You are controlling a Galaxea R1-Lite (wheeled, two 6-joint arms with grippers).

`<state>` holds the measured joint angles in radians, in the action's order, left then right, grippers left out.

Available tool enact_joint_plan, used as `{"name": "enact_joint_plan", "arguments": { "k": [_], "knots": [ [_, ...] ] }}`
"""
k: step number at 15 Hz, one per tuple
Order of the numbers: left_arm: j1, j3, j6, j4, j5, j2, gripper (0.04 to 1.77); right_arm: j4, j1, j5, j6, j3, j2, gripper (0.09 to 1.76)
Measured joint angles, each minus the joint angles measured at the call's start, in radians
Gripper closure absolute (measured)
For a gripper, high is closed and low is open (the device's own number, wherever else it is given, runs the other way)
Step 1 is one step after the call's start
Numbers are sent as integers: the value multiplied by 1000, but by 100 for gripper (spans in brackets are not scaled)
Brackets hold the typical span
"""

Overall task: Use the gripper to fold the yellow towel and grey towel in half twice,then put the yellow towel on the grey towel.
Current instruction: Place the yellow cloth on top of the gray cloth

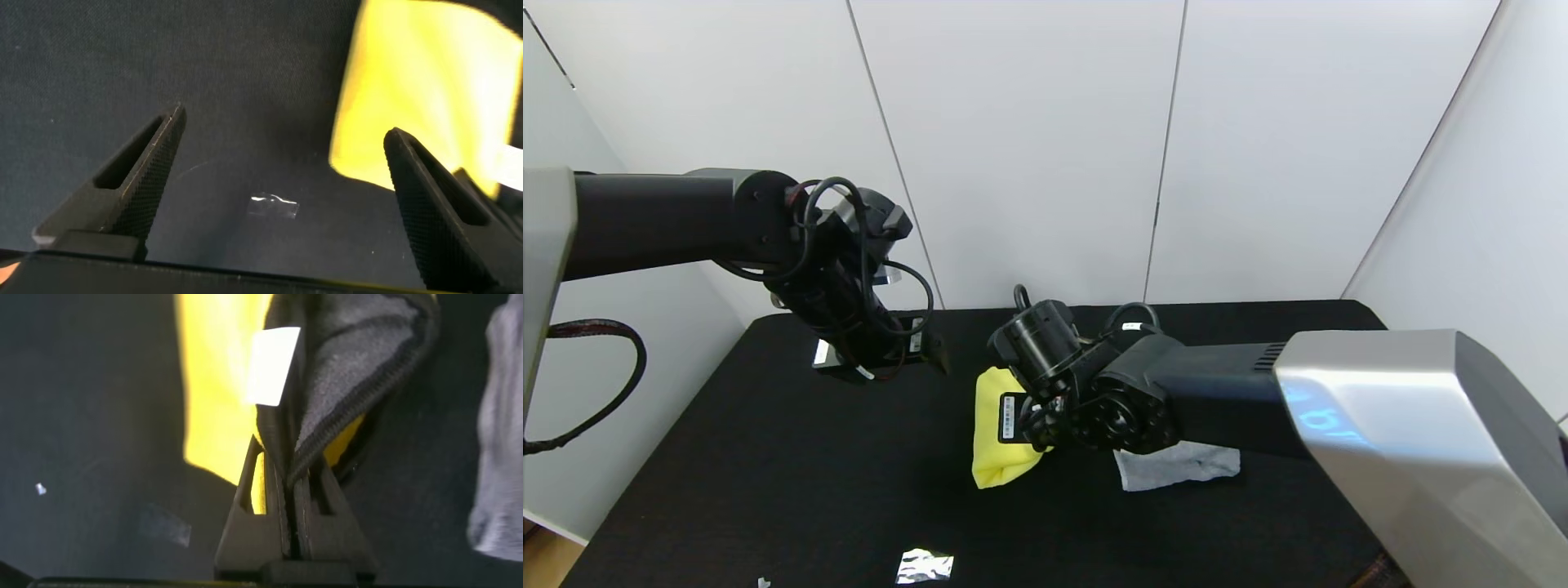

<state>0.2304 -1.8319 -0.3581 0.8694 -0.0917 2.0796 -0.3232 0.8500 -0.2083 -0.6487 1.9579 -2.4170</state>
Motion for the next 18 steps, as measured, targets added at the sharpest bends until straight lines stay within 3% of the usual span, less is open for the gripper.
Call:
{"name": "enact_joint_plan", "arguments": {
  "k": [9, 18],
  "knots": [
    [18, 23, 0, 0, -1, -16, 9, -38, -72, 11, 194, 4, 155, 169],
    [35, 41, -1, -4, -2, -22, 9, -34, -119, 74, 270, 9, 228, 169]
  ]
}}
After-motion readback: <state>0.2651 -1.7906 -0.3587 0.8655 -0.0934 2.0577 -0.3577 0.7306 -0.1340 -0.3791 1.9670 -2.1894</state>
